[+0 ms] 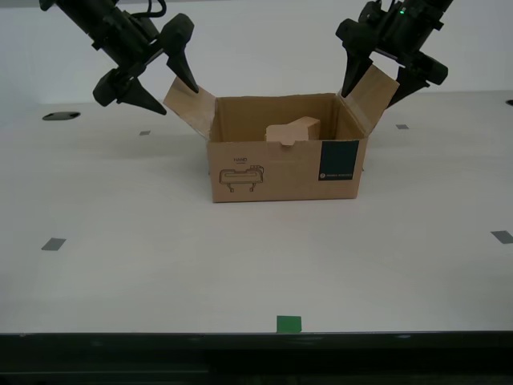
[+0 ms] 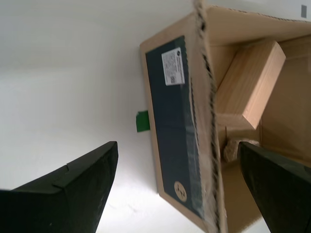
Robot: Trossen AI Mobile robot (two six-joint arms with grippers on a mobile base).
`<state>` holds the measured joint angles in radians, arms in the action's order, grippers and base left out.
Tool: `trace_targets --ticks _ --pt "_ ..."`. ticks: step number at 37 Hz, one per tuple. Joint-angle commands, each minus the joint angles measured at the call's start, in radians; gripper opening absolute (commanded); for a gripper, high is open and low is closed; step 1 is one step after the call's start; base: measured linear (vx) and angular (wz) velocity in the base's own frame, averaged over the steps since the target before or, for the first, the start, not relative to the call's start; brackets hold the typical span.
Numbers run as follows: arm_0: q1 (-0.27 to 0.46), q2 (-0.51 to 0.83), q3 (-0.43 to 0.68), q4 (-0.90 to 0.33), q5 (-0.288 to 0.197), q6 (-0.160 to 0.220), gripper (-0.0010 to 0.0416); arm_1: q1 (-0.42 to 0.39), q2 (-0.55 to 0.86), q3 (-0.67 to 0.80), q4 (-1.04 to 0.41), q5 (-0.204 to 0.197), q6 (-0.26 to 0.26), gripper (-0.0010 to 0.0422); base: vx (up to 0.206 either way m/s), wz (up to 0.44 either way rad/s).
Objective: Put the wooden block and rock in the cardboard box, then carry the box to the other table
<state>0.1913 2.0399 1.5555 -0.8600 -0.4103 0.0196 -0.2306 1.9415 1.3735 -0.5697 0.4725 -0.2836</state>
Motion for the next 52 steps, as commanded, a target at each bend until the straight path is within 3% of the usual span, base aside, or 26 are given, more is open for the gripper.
trace_targets --ticks 1,27,52 --pt "0.0 -0.001 0.001 -0.008 -0.004 0.0 0.0387 -0.001 0.005 0.001 0.034 -0.002 -0.021 0.0334 0.0 0.0" --pt "0.008 -0.001 0.001 -0.006 -0.004 0.003 0.0387 -0.04 0.082 0.008 0.116 0.021 -0.066 0.0334 0.0 0.0" --pt "0.014 -0.001 0.001 -0.004 -0.004 0.004 0.0379 -0.071 0.083 -0.001 0.129 0.035 -0.069 0.0334 0.0 0.0"
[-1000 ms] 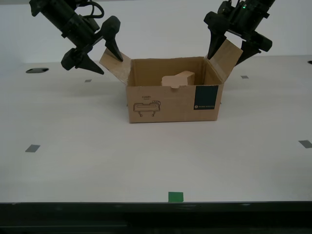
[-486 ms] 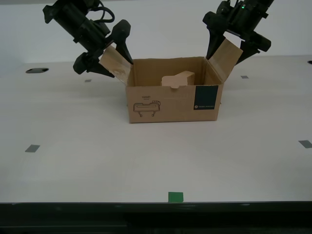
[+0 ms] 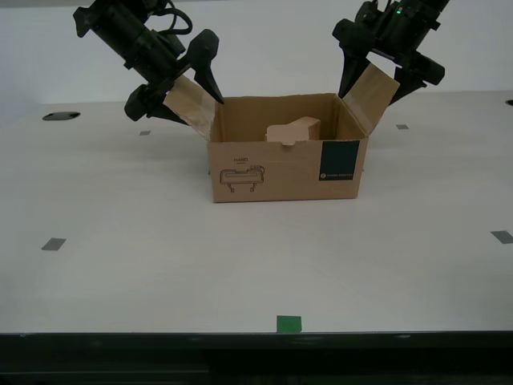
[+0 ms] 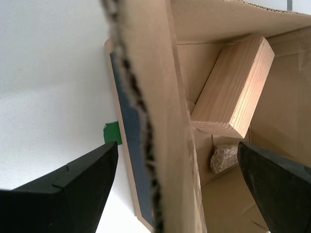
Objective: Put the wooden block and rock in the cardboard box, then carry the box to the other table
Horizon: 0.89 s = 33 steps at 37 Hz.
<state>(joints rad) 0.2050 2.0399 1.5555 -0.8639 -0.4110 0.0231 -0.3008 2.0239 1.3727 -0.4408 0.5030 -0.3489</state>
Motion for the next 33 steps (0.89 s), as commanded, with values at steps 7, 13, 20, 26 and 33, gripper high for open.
trace_targets --ticks 7,13,20,26,33 --pt "0.001 -0.001 0.001 0.0 -0.003 0.001 0.0336 -0.001 0.0 0.0 -0.004 0.005 -0.003 0.0316 0.0 0.0" --pt "0.002 -0.001 0.001 -0.002 -0.003 0.001 0.029 -0.001 0.0 0.0 -0.005 0.005 -0.005 0.0265 0.0 0.0" --pt "0.005 -0.001 0.001 -0.005 -0.003 0.004 0.0231 -0.001 0.0 0.0 -0.004 0.004 -0.013 0.0192 0.0 0.0" --pt "0.006 -0.001 0.001 -0.001 -0.003 0.004 0.0156 -0.001 0.0 0.0 -0.001 0.001 -0.03 0.0134 0.0 0.0" --pt "0.006 -0.001 0.001 0.008 -0.003 0.013 0.0052 -0.001 0.0 0.0 0.002 -0.059 -0.031 0.0057 0.0 0.0"
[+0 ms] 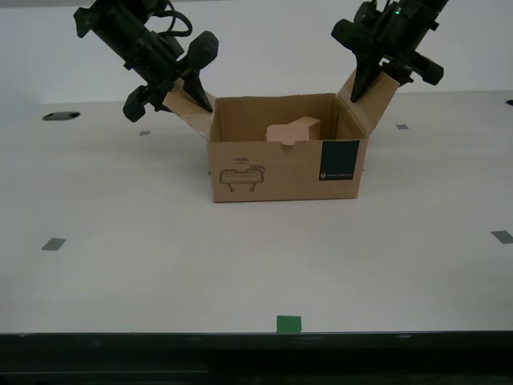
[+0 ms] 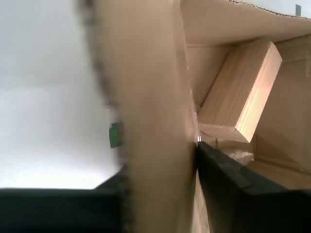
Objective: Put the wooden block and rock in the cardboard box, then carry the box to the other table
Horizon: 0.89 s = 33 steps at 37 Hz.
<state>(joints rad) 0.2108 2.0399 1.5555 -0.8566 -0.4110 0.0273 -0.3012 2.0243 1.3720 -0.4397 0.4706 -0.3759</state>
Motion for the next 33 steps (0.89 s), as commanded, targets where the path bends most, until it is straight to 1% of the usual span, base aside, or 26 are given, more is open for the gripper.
trace_targets --ticks 1,3,4,5,7,9,10,12,26,31,33 --pt "0.001 -0.001 0.001 0.0 -0.003 0.011 0.0036 -0.001 0.0 0.0 0.001 -0.027 -0.003 0.0045 0.0 0.0" --pt "0.001 -0.001 0.001 -0.001 -0.003 0.011 0.0002 -0.001 0.0 0.001 0.0 -0.026 -0.01 0.0017 0.0 0.0" --pt "0.001 -0.001 0.001 -0.002 -0.004 0.013 -0.0008 -0.001 0.0 0.0 0.0 -0.026 -0.01 0.0002 0.0 0.0" --pt "0.001 -0.001 0.001 -0.002 -0.003 0.018 0.0 -0.001 0.0 0.0 0.0 -0.026 -0.01 -0.0007 0.0 0.0" --pt "0.001 -0.001 0.001 0.0 -0.003 0.019 0.0003 -0.001 0.0 0.0 0.0 -0.023 -0.01 0.0004 0.0 0.0" --pt "0.001 -0.001 0.001 0.003 -0.003 0.019 -0.0004 -0.001 0.0 0.0 0.0 -0.018 -0.01 0.0 0.0 0.0" --pt "0.001 -0.001 0.001 0.006 -0.003 0.019 -0.0001 -0.001 0.0 0.0 0.0 -0.016 -0.01 -0.0004 0.0 0.0" --pt "0.001 -0.001 0.001 0.008 -0.003 0.019 0.0 -0.001 0.0 0.0 0.0 -0.016 -0.01 0.0001 0.0 0.0" --pt "0.001 -0.001 0.001 0.011 -0.004 0.019 -0.0001 -0.001 -0.002 0.001 0.001 -0.016 0.006 -0.0001 0.0 0.0" --pt "0.001 -0.001 0.001 0.011 -0.004 0.018 -0.0001 -0.002 -0.002 0.001 0.001 0.015 0.005 -0.0001 0.0 0.0" --pt "0.002 -0.001 0.001 0.01 -0.004 0.019 -0.0001 -0.003 -0.003 0.001 0.0 0.018 0.003 -0.0001 0.0 0.0"
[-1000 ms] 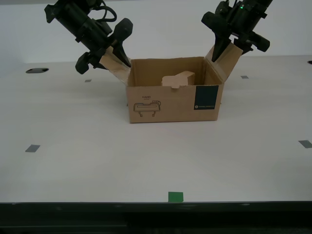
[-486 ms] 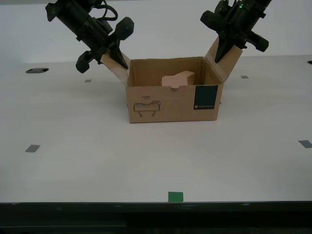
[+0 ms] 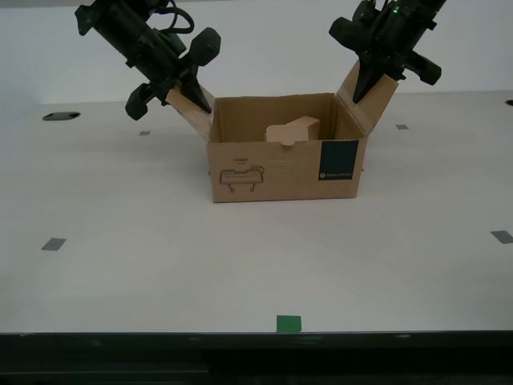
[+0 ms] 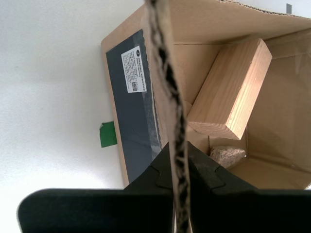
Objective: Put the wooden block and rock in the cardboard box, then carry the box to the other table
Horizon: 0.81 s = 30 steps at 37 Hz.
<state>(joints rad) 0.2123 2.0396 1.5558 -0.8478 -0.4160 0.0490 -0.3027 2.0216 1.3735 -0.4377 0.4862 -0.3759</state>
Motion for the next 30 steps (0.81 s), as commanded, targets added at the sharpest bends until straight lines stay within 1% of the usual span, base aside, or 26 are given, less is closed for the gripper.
trace_targets --ticks 1,9,21,28,30 --pt "0.0 -0.001 0.0 0.001 0.001 -0.003 -0.0001 -0.002 -0.003 -0.001 -0.003 0.002 0.004 -0.0001 0.0 0.0" --pt "0.002 -0.011 0.0 -0.004 0.001 -0.003 -0.0001 -0.012 -0.045 -0.001 -0.01 0.001 0.005 -0.0001 0.0 0.0" --pt "0.006 -0.089 0.0 -0.036 0.002 0.002 -0.0001 -0.015 -0.132 -0.001 -0.053 0.001 0.006 -0.0001 0.0 0.0" --pt "0.009 -0.133 0.0 -0.077 0.002 0.003 -0.0001 -0.026 -0.137 -0.001 -0.116 -0.003 0.057 -0.0001 0.0 0.0" --pt "0.01 -0.143 0.0 -0.086 0.002 0.003 -0.0001 -0.031 -0.137 -0.001 -0.116 -0.003 0.062 -0.0001 0.0 0.0"
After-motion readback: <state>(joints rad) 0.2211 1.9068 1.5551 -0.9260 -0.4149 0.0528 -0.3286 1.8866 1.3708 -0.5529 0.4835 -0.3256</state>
